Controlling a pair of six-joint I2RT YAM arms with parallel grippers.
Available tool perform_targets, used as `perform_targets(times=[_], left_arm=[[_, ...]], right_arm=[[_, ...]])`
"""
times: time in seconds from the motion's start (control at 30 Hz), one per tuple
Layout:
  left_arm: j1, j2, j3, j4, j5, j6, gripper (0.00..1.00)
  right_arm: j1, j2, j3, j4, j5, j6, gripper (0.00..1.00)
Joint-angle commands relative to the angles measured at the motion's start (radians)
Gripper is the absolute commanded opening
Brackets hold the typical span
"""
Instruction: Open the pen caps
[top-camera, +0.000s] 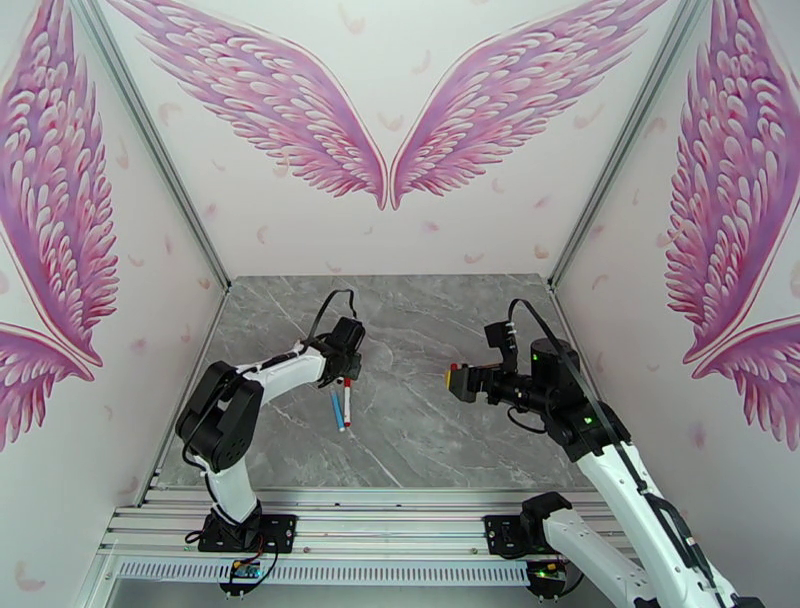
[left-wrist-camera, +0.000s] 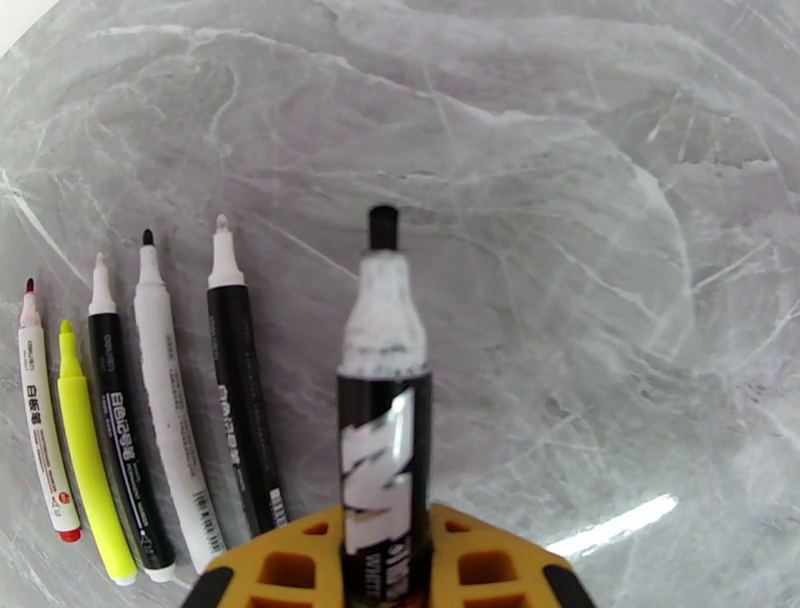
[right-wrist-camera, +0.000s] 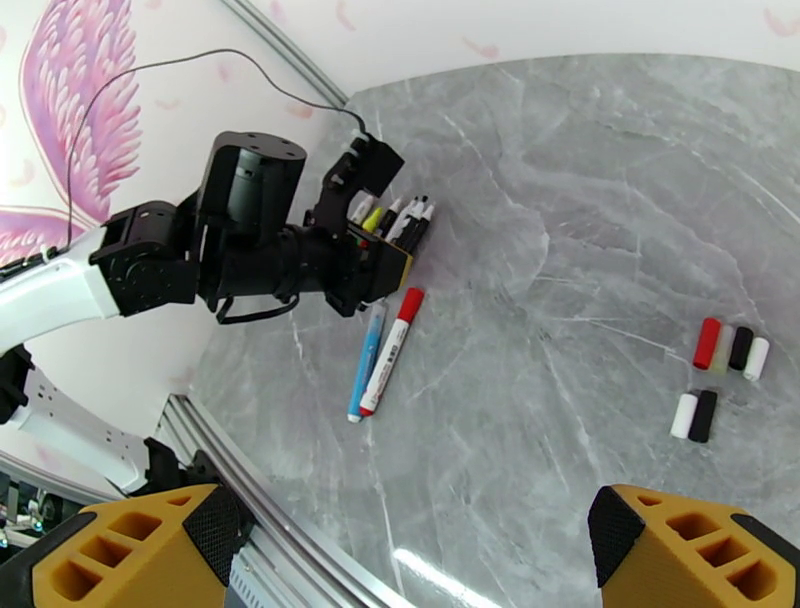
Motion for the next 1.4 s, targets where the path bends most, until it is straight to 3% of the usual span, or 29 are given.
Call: perform_targets(times=[0.0,0.23,0.9,1.37], left_arm=[[0.008,0.038,0.053,-0.006,-0.036,0.006,0.04],[0.021,0.098,0.083,-0.01,-0.086,0.001,0.03],[0.035,0.161,0.135,-0.012,-0.081,-0.022,0.08],[0.036,0.192,0.15,-0.03,-0.076,-0.04,0.22]], right_arm=[[0.006,-0.009,0.007,-0.022,0.017,-0.011,0.99],[0.006,-0.015,0.005,-0.023,0.016,-0.013,0.99],[0.006,0.01,0.015,-0.028,0.02,-0.017,0.99],[0.007,0.004,0.008,-0.029,0.024,-0.013,0.99]])
